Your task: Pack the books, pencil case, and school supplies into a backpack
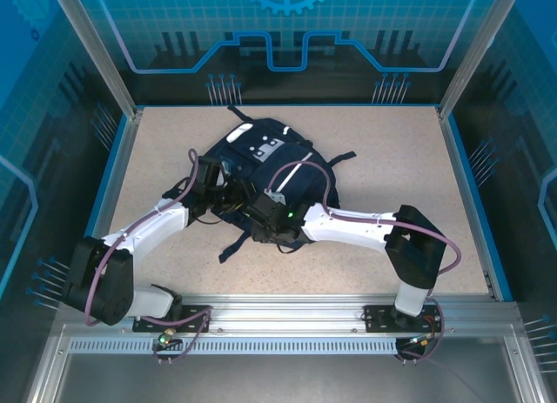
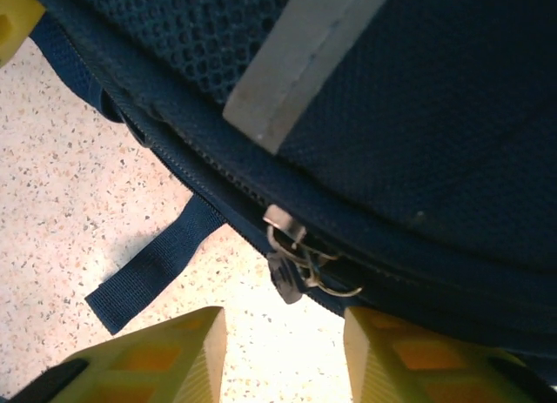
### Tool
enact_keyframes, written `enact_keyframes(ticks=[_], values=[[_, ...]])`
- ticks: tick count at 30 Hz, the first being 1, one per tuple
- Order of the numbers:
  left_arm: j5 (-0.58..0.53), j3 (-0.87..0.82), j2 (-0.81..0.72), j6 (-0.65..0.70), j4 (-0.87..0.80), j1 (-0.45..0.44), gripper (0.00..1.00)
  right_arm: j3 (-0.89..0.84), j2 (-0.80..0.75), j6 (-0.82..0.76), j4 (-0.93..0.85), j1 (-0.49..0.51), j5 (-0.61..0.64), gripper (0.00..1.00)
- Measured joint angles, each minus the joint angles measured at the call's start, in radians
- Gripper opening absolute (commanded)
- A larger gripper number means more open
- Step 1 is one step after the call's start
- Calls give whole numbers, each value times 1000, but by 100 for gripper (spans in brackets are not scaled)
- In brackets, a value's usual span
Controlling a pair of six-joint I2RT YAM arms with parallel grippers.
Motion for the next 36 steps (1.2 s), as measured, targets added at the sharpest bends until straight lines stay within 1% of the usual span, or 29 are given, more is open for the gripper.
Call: enact_keyframes(ticks=[5,14,18,21,25,32,36], values=[[0,0,5,-1,14,0,43,16,0,47,-25,5,50,32],[2,6,22,-11,24,0,41,16,-2,70,-35,6,106,22],[6,8,27,-19,26,0,41,10,-20,70,-20,6,117,24],[11,8,32,-19,26,0,42,-3,-45,68,7,6,121,30],[13,8,32,-23,26,0,43,-3,-53,62,25,6,123,34],[19,13,32,-26,26,0,44,7,-34,67,6,4,135,33],[20,13,32,-26,26,0,44,10,-9,66,6,4,138,26]])
